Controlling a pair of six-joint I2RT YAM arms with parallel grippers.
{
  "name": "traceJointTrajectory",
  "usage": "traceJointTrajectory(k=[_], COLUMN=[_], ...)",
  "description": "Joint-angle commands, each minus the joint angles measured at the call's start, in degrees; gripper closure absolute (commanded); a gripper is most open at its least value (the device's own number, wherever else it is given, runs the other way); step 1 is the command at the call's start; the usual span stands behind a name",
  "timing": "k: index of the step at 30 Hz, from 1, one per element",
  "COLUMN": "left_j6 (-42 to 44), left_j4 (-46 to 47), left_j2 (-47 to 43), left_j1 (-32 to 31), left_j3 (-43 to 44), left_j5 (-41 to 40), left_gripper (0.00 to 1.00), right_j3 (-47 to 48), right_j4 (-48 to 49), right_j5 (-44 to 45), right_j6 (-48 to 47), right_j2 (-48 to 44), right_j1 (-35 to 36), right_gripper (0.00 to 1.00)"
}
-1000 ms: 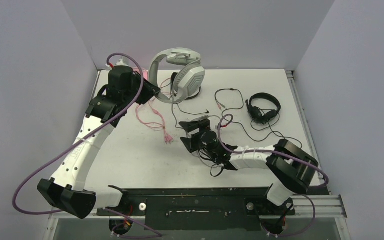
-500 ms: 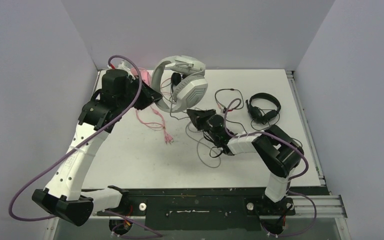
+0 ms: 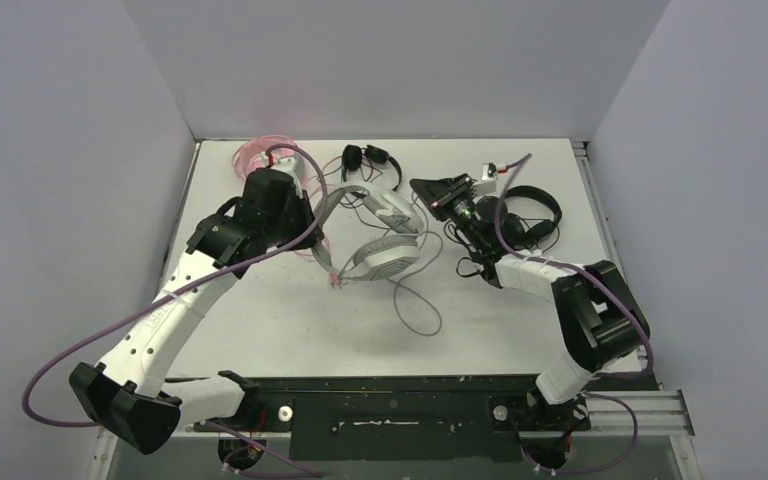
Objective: Wrap the headphones
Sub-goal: Wrap the headphones cable around the headphones.
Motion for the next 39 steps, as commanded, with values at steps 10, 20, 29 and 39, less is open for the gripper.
traceJointTrajectory(k=[10, 20, 29, 39], left_j6=[18.12, 22.18, 24.69, 27.08], left_j4=[5.14, 3.26, 8.59, 10.21], left_j2=[0.71, 2.53, 0.45, -0.92], left_j1=[-8.08, -12.22, -16.06, -21.33], left_j3=[0.38, 1.95, -0.46, -3.73], left_j5=[-24.17, -34.0, -30.05, -25.84], left_gripper=[1.0, 1.0, 1.0, 1.0], right_j3=[12.08, 13.72, 16.74, 22.59], right_j4=[4.91, 27.33, 6.92, 9.73], right_j5=[-20.68, -27.38, -25.04, -25.25], right_j6=[-16.43, -1.39, -11.58, -7.19], right_j2=[-9.51, -4.41, -6.22, -0.79], right_j1=[-2.45, -2.82, -3.19, -5.65], right_gripper=[0.93, 0.8, 0.89, 0.92])
